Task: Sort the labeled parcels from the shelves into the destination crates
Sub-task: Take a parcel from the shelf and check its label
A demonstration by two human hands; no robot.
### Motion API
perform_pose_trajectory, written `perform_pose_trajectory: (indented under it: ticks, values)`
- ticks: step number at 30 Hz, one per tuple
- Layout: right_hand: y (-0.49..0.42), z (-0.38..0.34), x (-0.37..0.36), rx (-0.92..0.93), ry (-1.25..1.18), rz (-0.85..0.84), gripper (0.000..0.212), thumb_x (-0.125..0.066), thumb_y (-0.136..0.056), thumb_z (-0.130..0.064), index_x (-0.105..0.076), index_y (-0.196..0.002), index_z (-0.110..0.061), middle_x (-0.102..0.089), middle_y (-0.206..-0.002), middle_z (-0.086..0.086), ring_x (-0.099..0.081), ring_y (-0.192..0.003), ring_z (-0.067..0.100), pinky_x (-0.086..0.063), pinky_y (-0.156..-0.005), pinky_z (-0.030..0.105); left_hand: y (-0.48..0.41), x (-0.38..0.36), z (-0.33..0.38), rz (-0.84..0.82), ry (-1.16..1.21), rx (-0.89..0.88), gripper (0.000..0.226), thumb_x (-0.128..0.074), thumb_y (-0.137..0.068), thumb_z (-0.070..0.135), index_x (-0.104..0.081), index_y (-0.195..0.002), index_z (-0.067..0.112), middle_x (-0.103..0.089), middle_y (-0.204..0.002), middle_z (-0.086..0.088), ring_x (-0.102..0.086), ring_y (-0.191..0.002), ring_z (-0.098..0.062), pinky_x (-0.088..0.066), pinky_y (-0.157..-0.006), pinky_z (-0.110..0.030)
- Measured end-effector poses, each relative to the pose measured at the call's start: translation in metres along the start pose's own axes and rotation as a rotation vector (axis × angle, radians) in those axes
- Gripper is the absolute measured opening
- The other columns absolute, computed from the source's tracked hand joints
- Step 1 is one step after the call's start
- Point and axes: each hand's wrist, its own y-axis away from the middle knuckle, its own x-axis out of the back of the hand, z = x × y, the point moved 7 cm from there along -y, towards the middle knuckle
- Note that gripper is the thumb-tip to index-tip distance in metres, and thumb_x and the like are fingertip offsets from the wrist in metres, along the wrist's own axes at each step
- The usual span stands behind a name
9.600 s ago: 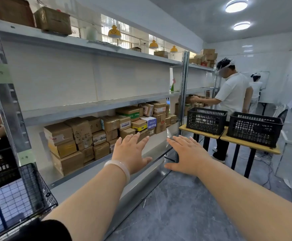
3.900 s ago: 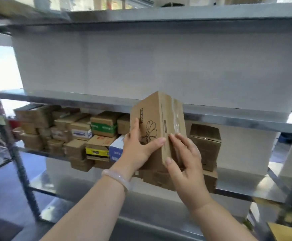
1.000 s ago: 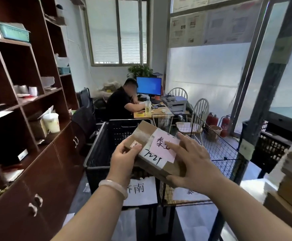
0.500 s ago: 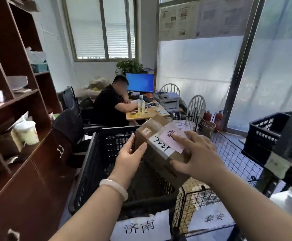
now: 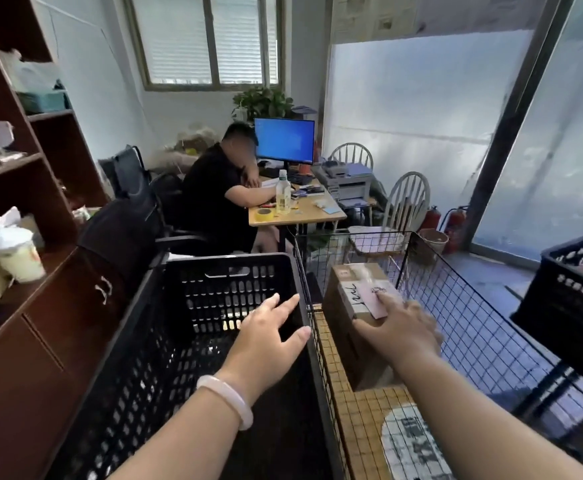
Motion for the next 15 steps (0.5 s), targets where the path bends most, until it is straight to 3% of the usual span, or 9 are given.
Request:
perform_pose_trajectory:
  ticks: [5, 15]
  values:
    - [-0.056, -0.005, -0.066, -0.021, 0.012, -0.173, 0.088, -0.049, -0.069, -0.081, -0.024, -0.147, -0.047, -0.031, -0.148, 0.009, -0.03, -0.133, 0.035, -0.032, -0.107, 0.054, -0.042, -0.016, -0.011, 0.054, -0.137, 0.035, 0.062, -0.051, -0.095, 0.053, -0.027, -0.152, 0.043, -0.023, -0.162, 0.007, -0.013, -0.149, -0.016, -0.019, -0.119, -0.038]
    - [-0.115, -0.039, -0.159, 0.014, -0.017, -0.284, 0.088, -0.047, -0.074, -0.079, -0.012, -0.149, -0.049, -0.015, -0.157, 0.005, -0.021, -0.137, 0.033, -0.03, -0.104, 0.05, -0.062, -0.037, -0.07, 0.102, -0.131, 0.225, 0.058, -0.055, -0.095, 0.048, -0.032, -0.148, 0.048, -0.015, -0.162, 0.014, -0.01, -0.147, -0.01, -0.014, -0.118, -0.033]
